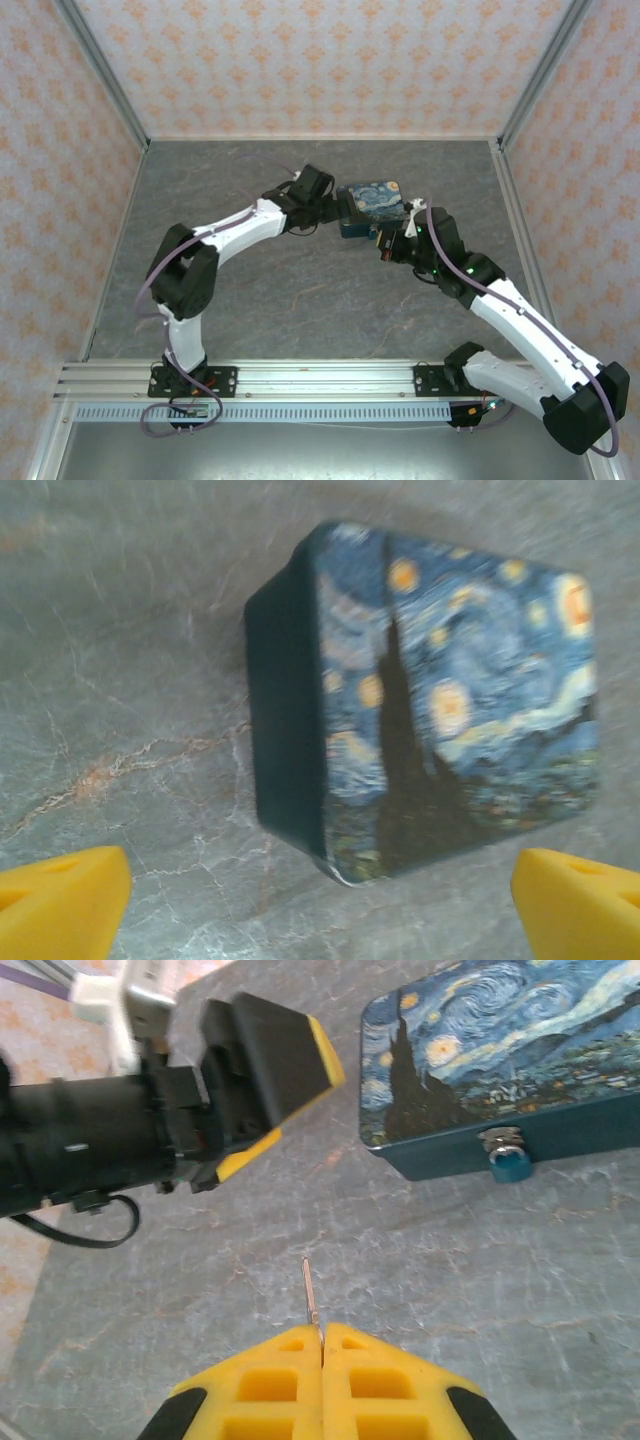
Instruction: Unlock a padlock with a key
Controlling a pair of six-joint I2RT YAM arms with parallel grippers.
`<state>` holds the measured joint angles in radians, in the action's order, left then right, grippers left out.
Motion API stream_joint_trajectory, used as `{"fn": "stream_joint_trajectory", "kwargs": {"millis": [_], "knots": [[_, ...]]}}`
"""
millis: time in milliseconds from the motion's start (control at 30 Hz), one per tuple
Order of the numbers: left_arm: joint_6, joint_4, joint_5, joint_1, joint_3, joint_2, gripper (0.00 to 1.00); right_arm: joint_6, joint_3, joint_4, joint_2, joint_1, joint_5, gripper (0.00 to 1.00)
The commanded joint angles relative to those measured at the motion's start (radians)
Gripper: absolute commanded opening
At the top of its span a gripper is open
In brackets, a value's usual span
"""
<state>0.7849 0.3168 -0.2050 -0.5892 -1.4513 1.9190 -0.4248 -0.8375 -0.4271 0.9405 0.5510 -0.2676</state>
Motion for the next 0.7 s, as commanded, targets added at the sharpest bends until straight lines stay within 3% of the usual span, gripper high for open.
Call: {"fn": "stream_joint_trajectory", "kwargs": {"millis": [0, 367, 667], "knots": [[0.019, 0.019, -0.036, 0.002, -0.066, 0.049, 0.98, 0.026, 0.009, -0.057, -0.019, -0.001, 0.048, 0.0], [-0.006, 0.066, 0.0, 0.003, -0.078, 0.142, 0.98, 0.019, -0.009, -0.047, 0.014, -0.001, 0.036, 0.0], [-0.033, 0.12, 0.054, 0.02, 0.002, 0.105, 0.97, 0.021, -0.026, -0.058, 0.043, -0.003, 0.047, 0.0]]}}
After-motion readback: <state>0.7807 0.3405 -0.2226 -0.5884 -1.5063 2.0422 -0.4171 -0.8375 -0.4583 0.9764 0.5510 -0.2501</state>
